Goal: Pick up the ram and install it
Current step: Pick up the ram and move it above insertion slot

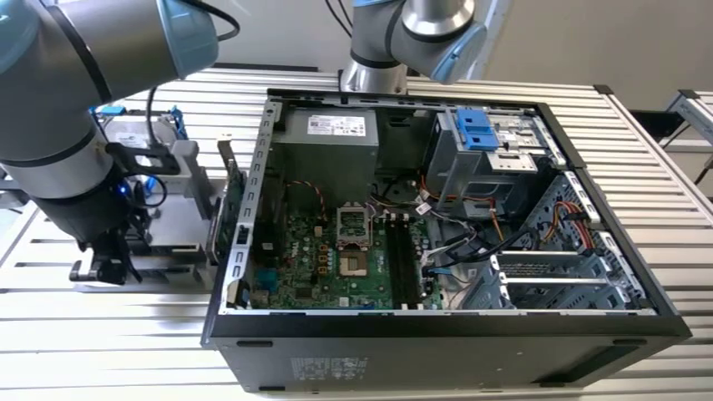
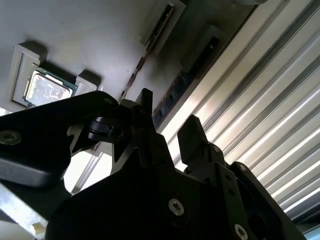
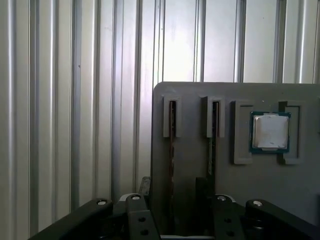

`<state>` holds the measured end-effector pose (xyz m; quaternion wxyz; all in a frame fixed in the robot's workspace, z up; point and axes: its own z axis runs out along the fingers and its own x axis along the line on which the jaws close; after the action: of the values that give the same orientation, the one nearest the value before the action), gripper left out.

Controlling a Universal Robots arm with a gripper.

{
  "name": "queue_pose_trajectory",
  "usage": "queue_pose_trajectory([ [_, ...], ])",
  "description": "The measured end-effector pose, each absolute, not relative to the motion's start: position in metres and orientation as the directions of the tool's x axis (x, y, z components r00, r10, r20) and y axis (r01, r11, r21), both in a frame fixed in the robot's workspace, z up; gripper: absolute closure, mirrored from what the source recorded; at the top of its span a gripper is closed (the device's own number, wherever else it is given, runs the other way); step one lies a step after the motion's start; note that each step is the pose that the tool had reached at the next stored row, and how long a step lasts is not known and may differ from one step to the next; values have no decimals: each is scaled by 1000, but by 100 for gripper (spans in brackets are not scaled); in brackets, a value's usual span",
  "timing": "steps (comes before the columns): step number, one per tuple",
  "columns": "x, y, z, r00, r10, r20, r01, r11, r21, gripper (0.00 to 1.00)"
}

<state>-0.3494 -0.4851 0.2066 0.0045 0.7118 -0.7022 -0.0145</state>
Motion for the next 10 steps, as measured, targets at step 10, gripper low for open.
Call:
queue_pose_trajectory([
  [10, -349, -486, 196, 13, -1000, -14, -1000, -14, 28, 0],
])
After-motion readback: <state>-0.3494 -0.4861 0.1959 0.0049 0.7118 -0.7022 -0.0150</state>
